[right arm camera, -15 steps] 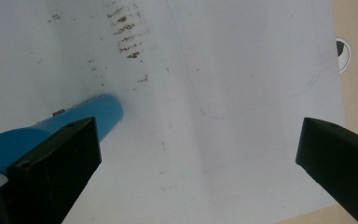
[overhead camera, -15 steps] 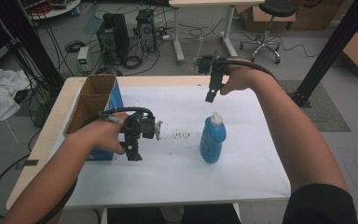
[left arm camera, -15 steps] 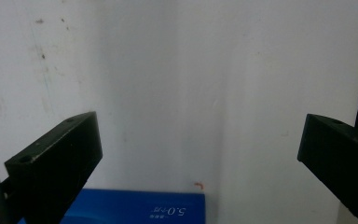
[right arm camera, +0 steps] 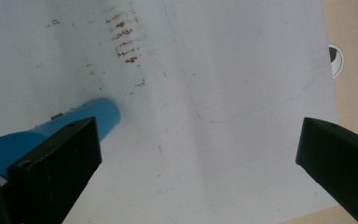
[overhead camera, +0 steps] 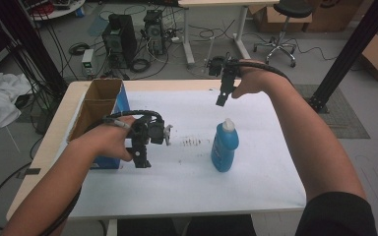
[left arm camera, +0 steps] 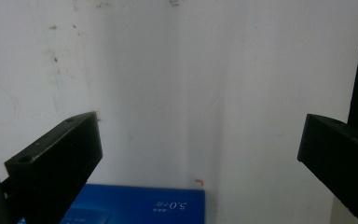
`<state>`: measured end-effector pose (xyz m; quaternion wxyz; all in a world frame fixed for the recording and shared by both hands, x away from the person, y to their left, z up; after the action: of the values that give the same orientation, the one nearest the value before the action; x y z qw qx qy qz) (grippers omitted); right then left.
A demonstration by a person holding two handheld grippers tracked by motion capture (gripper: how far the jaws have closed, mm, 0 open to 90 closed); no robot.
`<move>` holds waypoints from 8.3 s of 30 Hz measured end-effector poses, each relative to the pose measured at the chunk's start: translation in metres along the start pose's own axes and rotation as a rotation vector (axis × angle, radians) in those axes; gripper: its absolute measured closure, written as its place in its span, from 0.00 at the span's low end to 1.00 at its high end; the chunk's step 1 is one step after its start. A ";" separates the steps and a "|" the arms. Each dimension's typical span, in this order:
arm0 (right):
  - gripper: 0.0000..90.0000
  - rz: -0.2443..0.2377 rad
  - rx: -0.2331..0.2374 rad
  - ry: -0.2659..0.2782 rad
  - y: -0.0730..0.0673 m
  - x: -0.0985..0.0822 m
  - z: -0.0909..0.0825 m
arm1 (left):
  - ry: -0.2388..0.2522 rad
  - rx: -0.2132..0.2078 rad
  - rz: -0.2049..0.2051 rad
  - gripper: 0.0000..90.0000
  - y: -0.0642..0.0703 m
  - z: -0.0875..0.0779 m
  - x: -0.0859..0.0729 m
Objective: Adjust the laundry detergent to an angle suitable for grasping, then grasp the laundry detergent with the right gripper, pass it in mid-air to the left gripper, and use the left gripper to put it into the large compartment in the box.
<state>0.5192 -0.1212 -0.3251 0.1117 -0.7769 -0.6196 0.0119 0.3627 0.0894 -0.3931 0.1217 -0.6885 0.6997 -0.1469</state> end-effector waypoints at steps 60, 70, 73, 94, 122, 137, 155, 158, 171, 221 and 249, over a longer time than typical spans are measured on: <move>0.00 0.087 0.026 0.705 -0.023 -0.047 -0.035 | 0.079 0.020 0.045 0.00 0.001 -0.003 0.008; 0.00 0.139 -0.037 0.822 -0.053 -0.095 -0.038 | 0.111 0.030 0.067 0.00 0.005 -0.006 0.005; 0.00 0.145 -0.053 0.851 -0.064 -0.106 -0.035 | 0.116 0.035 0.074 0.00 0.006 -0.007 0.003; 0.00 0.175 -0.155 0.976 -0.127 -0.162 0.032 | 0.147 0.062 0.087 0.00 0.006 -0.014 0.002; 0.00 0.240 -0.295 1.125 -0.145 -0.140 0.113 | 0.155 0.068 0.099 0.00 0.003 -0.018 0.012; 0.00 0.285 -0.365 1.130 -0.136 -0.110 0.137 | 0.140 0.072 0.093 0.00 0.004 -0.022 0.007; 0.00 0.341 -0.430 1.150 -0.124 -0.078 0.146 | 0.136 0.077 0.087 0.00 0.006 -0.025 0.002; 0.00 0.357 -0.441 1.164 -0.121 -0.075 0.147 | 0.136 0.077 0.083 0.00 0.006 -0.025 0.001; 0.00 0.388 -0.508 1.167 -0.114 -0.068 0.151 | 0.133 0.076 0.081 0.00 0.006 -0.024 -0.002; 0.19 0.441 -0.597 1.177 -0.107 -0.066 0.154 | 0.115 0.066 0.090 0.00 0.007 -0.022 0.002; 0.33 0.431 -0.597 1.170 -0.108 -0.065 0.154 | 0.117 0.068 0.084 0.00 0.008 -0.022 0.002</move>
<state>0.3759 -0.1372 -0.4626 0.2041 -0.7587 -0.2661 -0.5585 0.3470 0.0880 -0.3751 0.1100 -0.6441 0.7286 -0.2054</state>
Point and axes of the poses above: each handheld gripper's, and its own axes: z roughly forward along the jaws, x roughly out of its top, y roughly to its right, the point moved 9 cm from there along z, roughly forward along the jaws, and after that the axes turned 15 degrees about x, right-handed, at the moved point
